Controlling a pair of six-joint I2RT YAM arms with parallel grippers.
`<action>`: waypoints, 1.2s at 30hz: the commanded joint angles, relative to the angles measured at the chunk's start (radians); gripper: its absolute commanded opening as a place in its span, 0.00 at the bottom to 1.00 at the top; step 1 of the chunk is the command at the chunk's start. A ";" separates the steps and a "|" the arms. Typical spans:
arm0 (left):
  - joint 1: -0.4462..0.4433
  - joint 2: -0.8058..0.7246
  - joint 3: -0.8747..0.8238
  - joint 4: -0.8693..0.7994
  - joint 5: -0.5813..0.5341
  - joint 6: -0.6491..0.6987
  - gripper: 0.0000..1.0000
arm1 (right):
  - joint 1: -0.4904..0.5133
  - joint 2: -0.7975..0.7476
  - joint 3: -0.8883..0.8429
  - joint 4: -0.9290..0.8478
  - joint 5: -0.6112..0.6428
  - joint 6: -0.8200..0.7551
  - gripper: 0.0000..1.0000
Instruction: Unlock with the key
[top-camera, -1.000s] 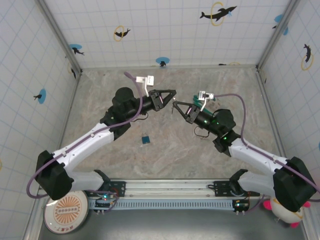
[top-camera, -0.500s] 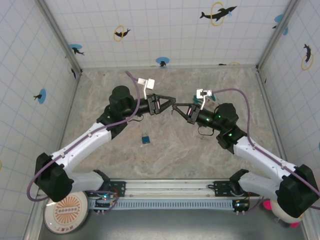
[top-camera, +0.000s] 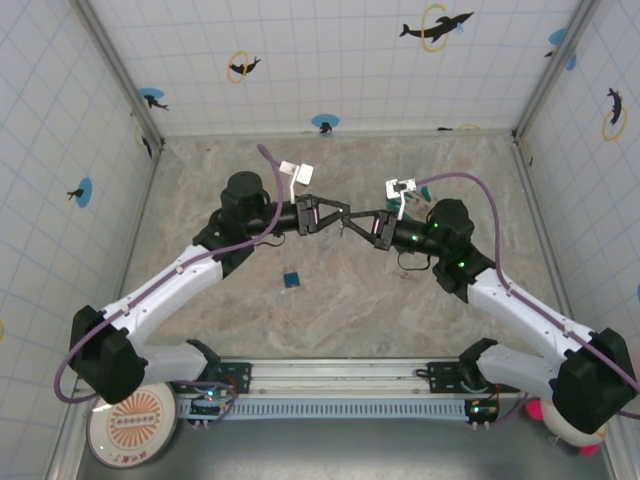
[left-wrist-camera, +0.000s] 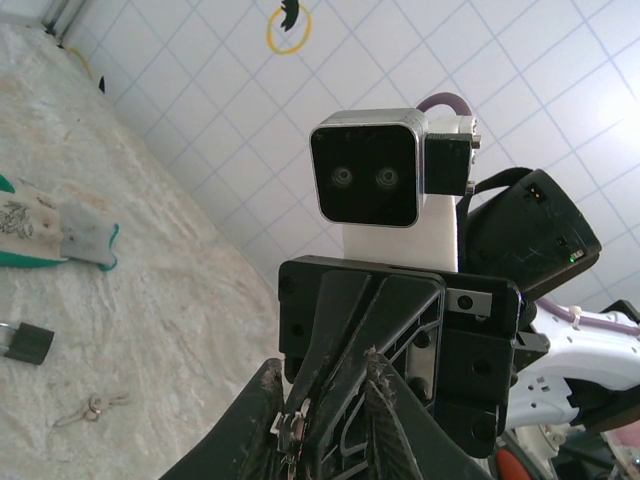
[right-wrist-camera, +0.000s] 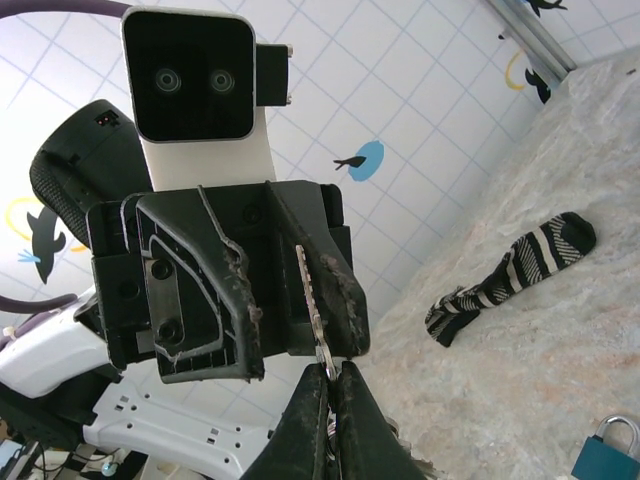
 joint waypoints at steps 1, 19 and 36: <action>0.015 -0.032 0.010 0.015 0.027 0.010 0.21 | -0.009 -0.003 0.047 -0.015 -0.029 -0.015 0.00; 0.022 -0.045 -0.015 0.037 0.054 -0.011 0.00 | -0.034 -0.010 0.032 0.013 -0.036 0.008 0.00; 0.023 -0.031 -0.043 0.108 -0.074 -0.103 0.00 | -0.009 -0.068 -0.076 0.201 0.206 0.095 0.47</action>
